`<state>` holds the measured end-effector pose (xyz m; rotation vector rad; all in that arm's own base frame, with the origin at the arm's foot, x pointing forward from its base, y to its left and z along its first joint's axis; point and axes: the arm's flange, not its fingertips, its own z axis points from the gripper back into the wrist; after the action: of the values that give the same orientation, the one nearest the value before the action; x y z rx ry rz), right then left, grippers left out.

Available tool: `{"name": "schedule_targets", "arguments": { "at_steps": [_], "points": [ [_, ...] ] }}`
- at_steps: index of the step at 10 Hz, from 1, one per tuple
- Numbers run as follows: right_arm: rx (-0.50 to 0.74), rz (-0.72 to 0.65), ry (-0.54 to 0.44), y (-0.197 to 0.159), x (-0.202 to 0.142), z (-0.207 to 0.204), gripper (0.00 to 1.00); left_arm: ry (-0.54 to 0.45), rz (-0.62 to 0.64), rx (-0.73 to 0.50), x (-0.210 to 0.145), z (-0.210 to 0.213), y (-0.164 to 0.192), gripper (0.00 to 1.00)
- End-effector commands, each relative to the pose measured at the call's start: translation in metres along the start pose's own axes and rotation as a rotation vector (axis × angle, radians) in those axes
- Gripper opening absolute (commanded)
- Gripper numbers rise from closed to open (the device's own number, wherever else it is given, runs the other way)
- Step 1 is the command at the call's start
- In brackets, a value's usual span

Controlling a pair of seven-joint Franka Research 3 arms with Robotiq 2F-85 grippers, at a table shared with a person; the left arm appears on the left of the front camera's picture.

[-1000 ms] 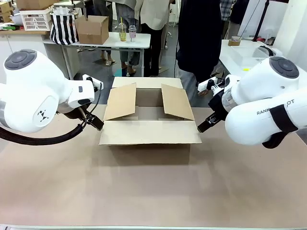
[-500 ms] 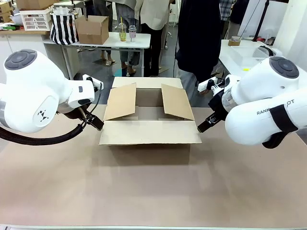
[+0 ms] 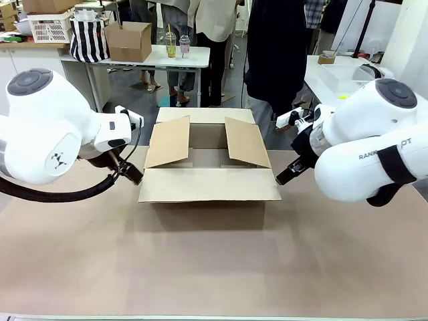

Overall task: Pack the gift set into the box.
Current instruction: Place both hands on the side flaps of the Package Box and spread them outward.

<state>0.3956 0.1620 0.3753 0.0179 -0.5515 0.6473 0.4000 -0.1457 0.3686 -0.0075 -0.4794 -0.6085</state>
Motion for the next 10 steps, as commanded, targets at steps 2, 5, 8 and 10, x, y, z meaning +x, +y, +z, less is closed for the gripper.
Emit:
{"name": "schedule_targets", "arguments": {
  "at_steps": [2,5,8,10],
  "points": [
    [-0.183,-0.036,-0.003,-0.012,-0.04,0.112,1.0,0.075,-0.019,0.09,-0.031,0.093,0.023,1.0],
    [0.032,-0.208,-0.384,0.009,-0.045,0.159,1.0,-0.558,0.094,-0.114,-0.039,0.157,0.02,1.0],
    [-0.07,-0.155,-0.279,-0.023,0.024,0.181,1.0,-0.091,0.074,0.077,0.001,0.13,0.041,1.0],
    [0.177,-0.46,-0.328,-0.029,0.02,0.185,1.0,-0.165,0.099,-0.111,0.005,0.158,0.047,1.0]
  ]
}}
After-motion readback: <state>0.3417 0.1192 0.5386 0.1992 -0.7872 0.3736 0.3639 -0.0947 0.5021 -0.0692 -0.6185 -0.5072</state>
